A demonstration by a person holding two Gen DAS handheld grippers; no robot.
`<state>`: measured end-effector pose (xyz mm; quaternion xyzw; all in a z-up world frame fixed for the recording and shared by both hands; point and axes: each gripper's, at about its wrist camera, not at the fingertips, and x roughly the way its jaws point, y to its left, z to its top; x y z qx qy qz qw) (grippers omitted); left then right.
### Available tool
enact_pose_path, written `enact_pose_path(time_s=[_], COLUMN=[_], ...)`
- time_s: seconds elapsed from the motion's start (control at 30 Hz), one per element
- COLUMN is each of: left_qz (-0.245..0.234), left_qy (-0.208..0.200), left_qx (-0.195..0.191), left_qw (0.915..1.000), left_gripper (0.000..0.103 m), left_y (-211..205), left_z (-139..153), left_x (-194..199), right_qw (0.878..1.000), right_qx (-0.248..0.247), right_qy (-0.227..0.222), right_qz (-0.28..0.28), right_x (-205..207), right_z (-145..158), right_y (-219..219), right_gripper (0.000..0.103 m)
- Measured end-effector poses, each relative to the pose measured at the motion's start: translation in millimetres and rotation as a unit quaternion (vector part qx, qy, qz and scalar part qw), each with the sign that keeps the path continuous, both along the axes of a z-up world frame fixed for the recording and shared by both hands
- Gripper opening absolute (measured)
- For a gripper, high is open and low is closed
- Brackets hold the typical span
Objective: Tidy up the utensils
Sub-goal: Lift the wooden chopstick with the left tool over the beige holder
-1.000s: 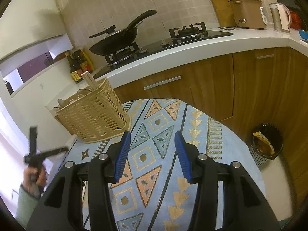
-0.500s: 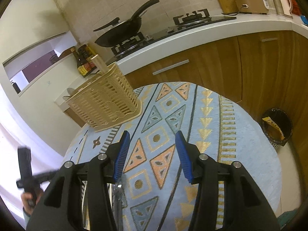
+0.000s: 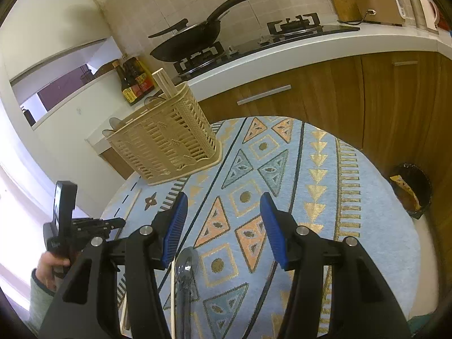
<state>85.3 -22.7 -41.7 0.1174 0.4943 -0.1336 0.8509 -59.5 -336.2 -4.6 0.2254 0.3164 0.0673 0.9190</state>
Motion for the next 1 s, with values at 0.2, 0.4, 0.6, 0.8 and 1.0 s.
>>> enact_pose_path(time_s=[0.2,0.4,0.6,0.8,1.0], left_qz=[0.031,0.029,0.013,0.025,0.033], left_qy=[-0.072,-0.189,-0.293,-0.340,-0.354], left_qx=[-0.140,-0.261,-0.346,-0.340,-0.304], left_qw=[0.9870,0.9461,0.8912,0.8764,0.8839], left_gripper=[0.003,0.003,0.003,0.003,0.004], left_y=[32,46,29,-4,-16], left_z=[49,137,194,191,157], left_x=[-22,-13,33,72,93], right_qw=[1.000,1.000,0.998,0.999,0.999], right_qx=[0.000,0.012,0.036,-0.006,-0.018], right_qy=[-0.006,-0.010,-0.036,-0.039,-0.033], right_qz=[0.001,-0.012,-0.022,-0.028,-0.016], right_x=[14,29,25,25,30], right_z=[-4,-30,-39,-36,-38], right_y=[0,-4,-12,-1,5], right_gripper=[0.050,0.050,0.050,0.050,0.050])
